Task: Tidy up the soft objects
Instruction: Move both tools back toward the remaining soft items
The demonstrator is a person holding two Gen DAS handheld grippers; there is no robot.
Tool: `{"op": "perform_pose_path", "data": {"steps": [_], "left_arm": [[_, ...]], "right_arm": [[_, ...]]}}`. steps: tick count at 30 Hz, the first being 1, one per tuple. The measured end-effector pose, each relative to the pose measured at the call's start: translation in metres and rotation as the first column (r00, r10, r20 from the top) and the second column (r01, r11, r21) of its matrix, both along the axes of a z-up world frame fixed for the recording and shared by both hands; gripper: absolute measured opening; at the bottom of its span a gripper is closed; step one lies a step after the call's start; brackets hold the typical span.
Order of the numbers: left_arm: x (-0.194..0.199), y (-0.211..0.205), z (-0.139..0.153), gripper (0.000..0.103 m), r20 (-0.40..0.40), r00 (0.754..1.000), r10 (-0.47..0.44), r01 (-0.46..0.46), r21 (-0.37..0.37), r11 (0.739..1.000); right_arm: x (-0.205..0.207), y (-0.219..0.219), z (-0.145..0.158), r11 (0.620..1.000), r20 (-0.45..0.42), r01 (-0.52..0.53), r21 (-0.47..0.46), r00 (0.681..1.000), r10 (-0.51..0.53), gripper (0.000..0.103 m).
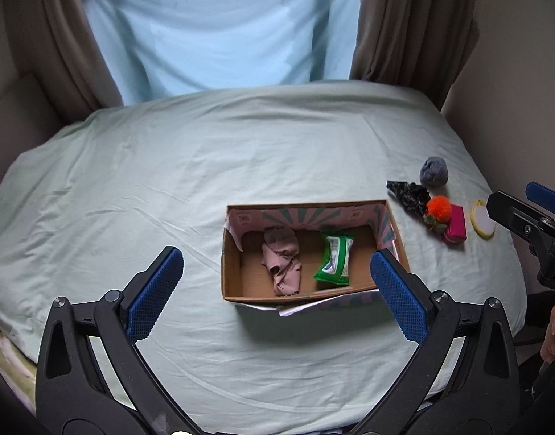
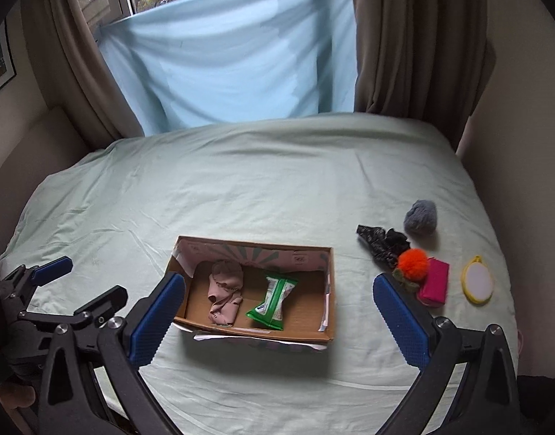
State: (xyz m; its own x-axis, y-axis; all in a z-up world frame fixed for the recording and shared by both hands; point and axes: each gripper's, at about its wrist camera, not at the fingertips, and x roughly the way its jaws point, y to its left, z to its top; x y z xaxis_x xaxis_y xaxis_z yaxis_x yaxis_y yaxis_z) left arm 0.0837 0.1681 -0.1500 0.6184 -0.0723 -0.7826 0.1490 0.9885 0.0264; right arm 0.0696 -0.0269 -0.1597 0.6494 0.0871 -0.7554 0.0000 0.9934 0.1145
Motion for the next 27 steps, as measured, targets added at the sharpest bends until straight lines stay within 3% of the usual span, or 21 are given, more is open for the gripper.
{"op": "perform_pose_path", "data": {"steps": [7, 14, 21, 27], "left_arm": [[-0.042, -0.038, 0.031, 0.103, 0.101, 0.992, 0.071, -0.065, -0.068, 0.996], [-0.052, -0.11, 0.043, 0.103, 0.156, 0.987, 0.026, -0.021, -0.033, 0.999], [-0.046, -0.186, 0.032, 0.103, 0.161, 0.987, -0.013, 0.016, -0.013, 1.0], [-0.028, -0.245, 0.002, 0.103, 0.146, 0.989, -0.035, 0.039, -0.026, 0.999]], "right_arm": [[-0.043, -0.059, 0.026, 0.998, 0.112, 0.05, -0.022, 0.993, -0.048, 0.103], [-0.067, -0.118, 0.028, 0.997, 0.145, 0.051, -0.062, 0.988, -0.041, 0.103], [-0.066, -0.189, 0.013, 0.996, 0.126, 0.066, -0.051, 0.99, -0.06, 0.103], [-0.057, -0.248, -0.012, 0.997, 0.091, 0.059, -0.056, 0.994, -0.054, 0.103]]}}
